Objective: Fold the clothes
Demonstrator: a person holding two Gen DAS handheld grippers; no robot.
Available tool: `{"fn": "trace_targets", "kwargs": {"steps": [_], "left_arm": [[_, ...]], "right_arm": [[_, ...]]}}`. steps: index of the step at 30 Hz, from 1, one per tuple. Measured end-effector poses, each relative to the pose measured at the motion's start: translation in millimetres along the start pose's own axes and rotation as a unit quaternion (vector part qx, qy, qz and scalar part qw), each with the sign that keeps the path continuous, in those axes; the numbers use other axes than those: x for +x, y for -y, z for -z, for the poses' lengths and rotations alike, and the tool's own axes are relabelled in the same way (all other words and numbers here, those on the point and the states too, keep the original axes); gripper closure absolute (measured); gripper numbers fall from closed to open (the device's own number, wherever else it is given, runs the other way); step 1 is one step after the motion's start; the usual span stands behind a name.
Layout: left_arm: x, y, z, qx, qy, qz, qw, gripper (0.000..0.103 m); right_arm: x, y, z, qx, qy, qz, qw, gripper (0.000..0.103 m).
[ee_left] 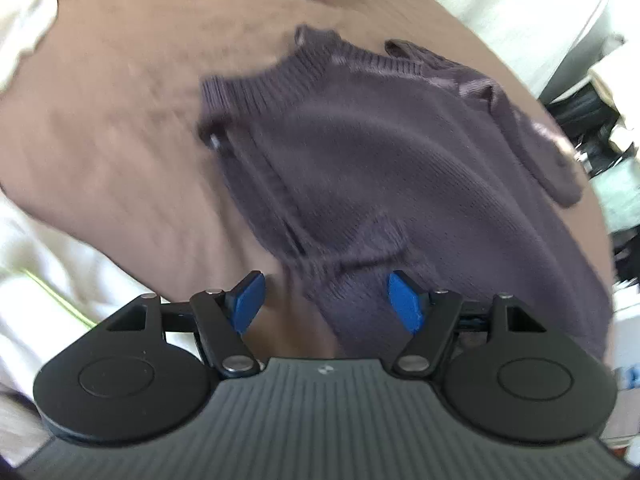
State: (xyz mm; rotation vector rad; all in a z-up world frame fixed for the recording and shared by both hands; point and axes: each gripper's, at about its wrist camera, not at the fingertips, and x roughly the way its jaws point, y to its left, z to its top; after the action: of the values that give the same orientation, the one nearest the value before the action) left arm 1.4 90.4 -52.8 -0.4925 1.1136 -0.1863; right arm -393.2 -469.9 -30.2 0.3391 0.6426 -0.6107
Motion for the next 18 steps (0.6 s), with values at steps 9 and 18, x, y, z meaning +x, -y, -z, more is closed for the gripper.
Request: {"fn": "trace_targets", "kwargs": {"steps": [9, 18], "left_arm": [[4.2, 73.4, 31.2, 0.240, 0.083, -0.085, 0.9634, 0.086], [-24.1, 19.5, 33.6, 0.074, 0.068, -0.075, 0.9921, 0.086]], "right_arm": [[-10.7, -36.8, 9.8, -0.091, 0.038, 0.042, 0.994, 0.098], [-71.0, -18.8, -8.6, -0.081, 0.073, 0.011, 0.994, 0.101]]}}
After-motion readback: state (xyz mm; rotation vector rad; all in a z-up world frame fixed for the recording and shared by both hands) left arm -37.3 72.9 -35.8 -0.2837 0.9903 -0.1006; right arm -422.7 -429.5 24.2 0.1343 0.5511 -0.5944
